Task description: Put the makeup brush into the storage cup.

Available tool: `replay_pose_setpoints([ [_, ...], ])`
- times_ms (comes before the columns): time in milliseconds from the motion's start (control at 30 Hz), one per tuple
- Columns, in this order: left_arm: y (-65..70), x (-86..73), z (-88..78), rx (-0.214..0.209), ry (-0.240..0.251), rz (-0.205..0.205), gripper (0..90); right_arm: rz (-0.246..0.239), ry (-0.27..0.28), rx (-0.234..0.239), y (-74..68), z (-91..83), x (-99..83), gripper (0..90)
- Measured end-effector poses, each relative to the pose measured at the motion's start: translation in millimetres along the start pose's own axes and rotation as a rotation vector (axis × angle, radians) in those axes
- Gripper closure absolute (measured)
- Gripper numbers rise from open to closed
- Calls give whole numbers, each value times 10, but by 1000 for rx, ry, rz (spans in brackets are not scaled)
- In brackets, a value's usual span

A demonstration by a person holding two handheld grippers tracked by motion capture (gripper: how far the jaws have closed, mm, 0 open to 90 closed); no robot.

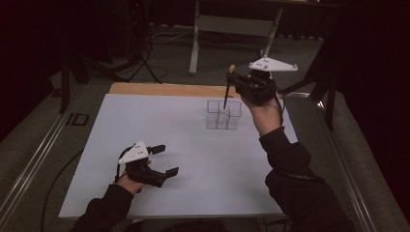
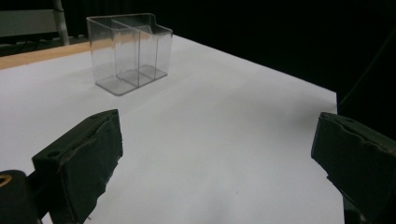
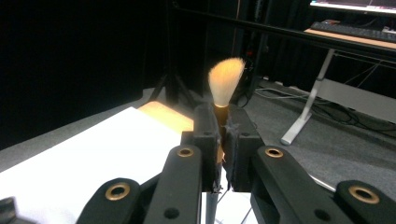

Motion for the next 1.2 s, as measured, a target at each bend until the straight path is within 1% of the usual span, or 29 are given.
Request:
replay_pose_setpoints([
  [100,0,-21,-25,1,11,1,25,1,-1,-10,65,58,44,844],
  [200,-7,-49,-37,4,10,7,26,11,-5,-25,150,126,56,844],
  [367,-18,-58,-63,13,10,17,26,5,-30,-59,275,247,14,844],
  [400,-18,-58,-63,13,10,17,26,5,-30,-59,275,247,14,844],
  [433,-18,-55,-70,15,18,18,26,15,-33,-58,299,280,5,844],
  [467,-22,-61,-74,17,16,18,26,15,-39,-71,336,316,-11,844],
  [567,-29,-71,-76,18,22,10,26,7,-55,-86,396,399,-53,844],
  [600,-29,-77,-76,16,25,6,26,9,-52,-81,403,414,-56,844],
  [633,-31,-81,-76,17,24,11,26,12,-55,-89,429,440,-70,844],
  [700,-24,-80,-73,12,36,14,33,16,-52,-88,448,467,-82,844],
  [733,-25,-85,-69,16,35,16,33,21,-54,-91,467,485,-98,844],
  [867,-16,-103,-56,12,29,15,33,36,-64,-97,529,557,-176,844],
  [1100,-17,-105,-54,18,28,16,33,36,-90,-99,575,683,-330,845],
  [1200,-10,-105,-56,13,27,19,33,50,-96,-97,598,724,-388,845],
])
Point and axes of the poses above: each handheld gripper's, and its own axes: z roughly forward along the jaws, x roughly out of its top, y roughly to its right, the point moved 10 cm from there along z, roughly forward along the jaws, and after that the axes turned 1 degree about y, right-handed, at the moved point
